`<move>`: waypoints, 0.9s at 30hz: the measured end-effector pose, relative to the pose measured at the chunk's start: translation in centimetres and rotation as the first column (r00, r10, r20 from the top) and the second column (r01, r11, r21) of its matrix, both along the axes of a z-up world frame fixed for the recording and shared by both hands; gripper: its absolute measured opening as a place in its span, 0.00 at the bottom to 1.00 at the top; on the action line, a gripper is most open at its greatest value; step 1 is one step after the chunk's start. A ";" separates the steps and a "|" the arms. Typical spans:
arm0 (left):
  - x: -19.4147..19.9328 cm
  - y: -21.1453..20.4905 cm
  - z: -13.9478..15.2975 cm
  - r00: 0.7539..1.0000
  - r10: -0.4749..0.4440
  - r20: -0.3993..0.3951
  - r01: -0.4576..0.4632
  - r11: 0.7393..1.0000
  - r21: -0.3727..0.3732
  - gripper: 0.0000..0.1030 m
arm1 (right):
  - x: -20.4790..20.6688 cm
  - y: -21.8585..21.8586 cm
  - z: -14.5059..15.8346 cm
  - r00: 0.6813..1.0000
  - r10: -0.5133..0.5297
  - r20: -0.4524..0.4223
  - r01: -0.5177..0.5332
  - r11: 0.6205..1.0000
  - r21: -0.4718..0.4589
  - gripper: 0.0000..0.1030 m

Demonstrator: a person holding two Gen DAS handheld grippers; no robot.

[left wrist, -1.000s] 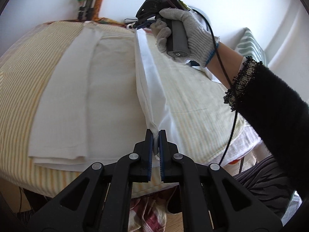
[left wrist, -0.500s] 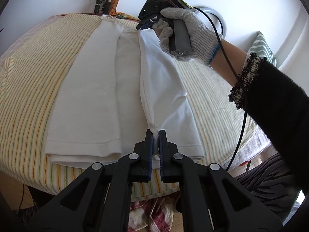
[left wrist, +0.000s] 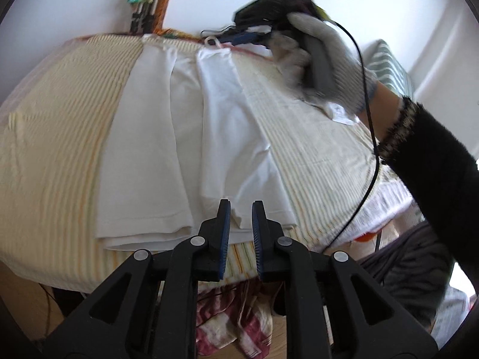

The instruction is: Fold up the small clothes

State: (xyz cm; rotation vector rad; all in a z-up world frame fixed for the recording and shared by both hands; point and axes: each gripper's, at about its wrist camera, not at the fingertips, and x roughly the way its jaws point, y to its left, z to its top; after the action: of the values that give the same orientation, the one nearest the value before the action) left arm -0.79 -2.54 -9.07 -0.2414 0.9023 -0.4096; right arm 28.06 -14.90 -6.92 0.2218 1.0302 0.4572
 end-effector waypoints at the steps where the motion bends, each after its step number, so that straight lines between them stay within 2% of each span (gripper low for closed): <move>1: -0.2 0.4 0.5 1.000 -0.012 0.006 0.012 1.000 0.011 0.14 | -1.1 -0.8 0.8 1.000 0.002 0.011 -0.003 1.000 0.007 0.17; 2: -0.3 1.0 1.1 1.000 -0.020 0.014 0.019 1.000 0.024 0.16 | -2.1 -1.5 1.3 1.000 0.002 0.018 -0.002 1.000 0.014 0.17; 4: -0.3 2.1 2.0 0.999 -0.024 0.022 0.023 0.999 0.036 0.34 | -4.5 -2.7 2.4 1.000 -0.001 0.025 0.000 1.000 0.022 0.17; 6: 0.0 3.3 2.7 0.999 -0.023 0.031 0.020 0.996 0.090 0.42 | -7.0 -3.8 2.8 1.000 -0.006 0.017 0.006 1.000 0.012 0.18; 9: 1.3 5.7 2.8 1.000 0.002 0.004 -0.002 0.993 0.120 0.42 | -11.5 -4.9 2.6 1.000 0.007 -0.006 -0.007 1.000 0.007 0.19; 11: 2.5 7.8 2.2 0.998 0.046 -0.038 -0.042 0.993 0.109 0.42 | -14.7 -5.3 1.5 0.999 0.023 -0.035 -0.023 1.000 -0.006 0.27; 12: 3.0 8.6 1.8 0.996 0.059 -0.060 -0.053 0.994 0.094 0.42 | -16.1 -5.3 0.8 0.998 0.030 -0.055 -0.030 1.000 -0.005 0.30; 16: 4.2 11.2 -0.4 0.981 0.096 -0.166 -0.098 0.995 -0.004 0.42 | -20.8 -4.9 -2.7 0.981 0.103 -0.164 -0.096 0.994 0.047 0.31; 18: 4.5 11.9 -1.8 0.965 0.102 -0.243 -0.122 0.990 -0.067 0.42 | -22.1 -4.5 -3.9 0.971 0.138 -0.196 -0.125 0.989 0.079 0.31; 20: 4.7 11.9 -2.8 0.953 0.094 -0.287 -0.123 0.989 -0.082 0.42 | -23.0 -4.2 -5.0 0.958 0.169 -0.231 -0.141 0.981 0.134 0.31; 22: 4.7 11.9 -3.1 0.950 0.096 -0.297 -0.123 0.990 -0.075 0.42 | -23.6 -4.1 -5.9 0.949 0.186 -0.254 -0.150 0.977 0.153 0.31; 26: 4.9 11.8 -3.8 0.942 0.095 -0.321 -0.130 0.988 -0.089 0.42 | -23.7 -4.1 -6.0 0.948 0.213 -0.235 -0.176 0.970 0.169 0.31; 27: 5.0 11.8 -4.0 0.940 0.095 -0.327 -0.133 0.987 -0.095 0.42 | -23.5 -4.1 -6.1 0.947 0.215 -0.238 -0.173 0.967 0.185 0.25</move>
State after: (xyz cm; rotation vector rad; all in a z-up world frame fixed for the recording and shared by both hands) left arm 4.17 9.25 -13.03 -0.4755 1.1804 -0.3190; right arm 4.54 -19.05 -13.02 0.3327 1.2763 0.7074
